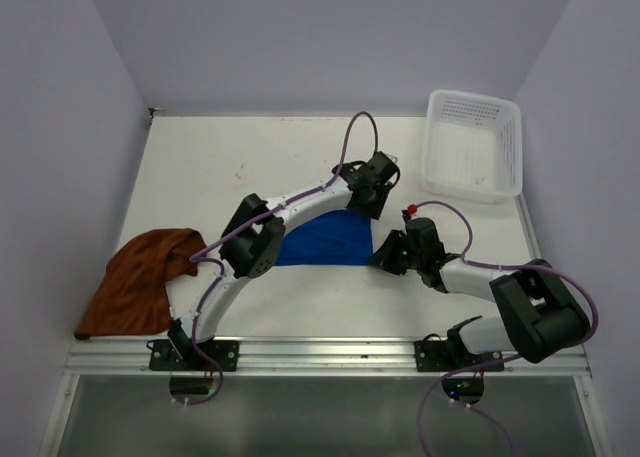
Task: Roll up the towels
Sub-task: Roll the towel
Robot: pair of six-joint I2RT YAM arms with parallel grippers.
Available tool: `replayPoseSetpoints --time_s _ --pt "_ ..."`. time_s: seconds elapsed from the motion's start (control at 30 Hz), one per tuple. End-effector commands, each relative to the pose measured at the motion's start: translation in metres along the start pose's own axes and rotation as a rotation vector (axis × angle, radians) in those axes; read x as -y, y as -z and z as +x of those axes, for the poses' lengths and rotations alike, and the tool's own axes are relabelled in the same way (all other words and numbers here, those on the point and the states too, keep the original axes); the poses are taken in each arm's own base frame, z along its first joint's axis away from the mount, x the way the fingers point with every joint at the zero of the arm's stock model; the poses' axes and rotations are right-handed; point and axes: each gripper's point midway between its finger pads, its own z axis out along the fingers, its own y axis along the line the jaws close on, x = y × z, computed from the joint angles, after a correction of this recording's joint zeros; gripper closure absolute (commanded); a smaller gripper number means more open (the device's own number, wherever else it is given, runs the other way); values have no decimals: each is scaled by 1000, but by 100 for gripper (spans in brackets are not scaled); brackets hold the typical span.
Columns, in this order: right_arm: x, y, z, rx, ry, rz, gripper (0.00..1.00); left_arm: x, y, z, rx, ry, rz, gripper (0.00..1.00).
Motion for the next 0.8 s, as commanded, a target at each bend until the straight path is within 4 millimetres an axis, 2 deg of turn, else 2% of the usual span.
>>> replayPoseSetpoints --time_s 0.0,0.2,0.43,0.57,0.77 --pt "16 0 12 -49 21 63 93 1 -3 -6 16 26 0 53" --pt "17 -1 13 -55 24 64 93 -11 -16 14 -39 10 -54 54" --pt "17 -3 15 -66 18 59 94 -8 -26 18 -46 16 -41 55" --pt "19 -1 15 -64 29 67 95 -16 -31 21 -48 11 -108 57" --pt "17 3 12 -49 42 75 99 -29 -38 38 -80 -35 -208 58"
